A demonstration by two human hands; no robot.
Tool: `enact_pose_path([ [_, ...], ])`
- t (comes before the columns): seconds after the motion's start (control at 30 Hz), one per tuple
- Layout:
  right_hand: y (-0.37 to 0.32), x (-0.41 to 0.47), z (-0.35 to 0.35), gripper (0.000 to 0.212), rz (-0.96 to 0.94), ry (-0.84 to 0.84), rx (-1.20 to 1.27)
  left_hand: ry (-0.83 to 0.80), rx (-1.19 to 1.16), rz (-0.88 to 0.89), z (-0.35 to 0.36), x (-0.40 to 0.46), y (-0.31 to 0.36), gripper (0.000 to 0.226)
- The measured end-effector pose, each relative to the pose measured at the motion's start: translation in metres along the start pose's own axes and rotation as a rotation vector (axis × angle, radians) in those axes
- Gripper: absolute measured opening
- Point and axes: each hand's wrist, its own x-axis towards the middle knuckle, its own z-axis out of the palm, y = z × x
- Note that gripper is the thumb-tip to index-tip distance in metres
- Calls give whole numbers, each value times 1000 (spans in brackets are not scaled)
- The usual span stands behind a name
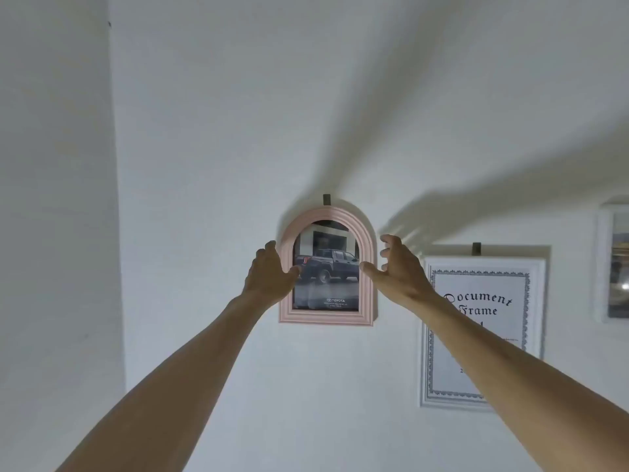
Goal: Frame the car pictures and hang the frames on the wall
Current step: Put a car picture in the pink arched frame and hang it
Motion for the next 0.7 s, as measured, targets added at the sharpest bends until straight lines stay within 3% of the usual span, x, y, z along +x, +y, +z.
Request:
enact_pose_path([
  [0.1,3,11,11,68,-12,48,-18,4,-94,-72,9,11,-1,72],
  [0.2,7,17,24,35,0,106,-4,6,-194,-122,19,20,-4,66],
  [0.27,8,21,30,25,-2,151,8,36,-234,-123,22,25,-8,59],
  [0.4,4,24,31,29,62,190,175,89,-297,-121,20,30,-15,45],
  [0.7,-10,8,23,35,153,172,330,45,-403,-87,-6,22,-26,44],
])
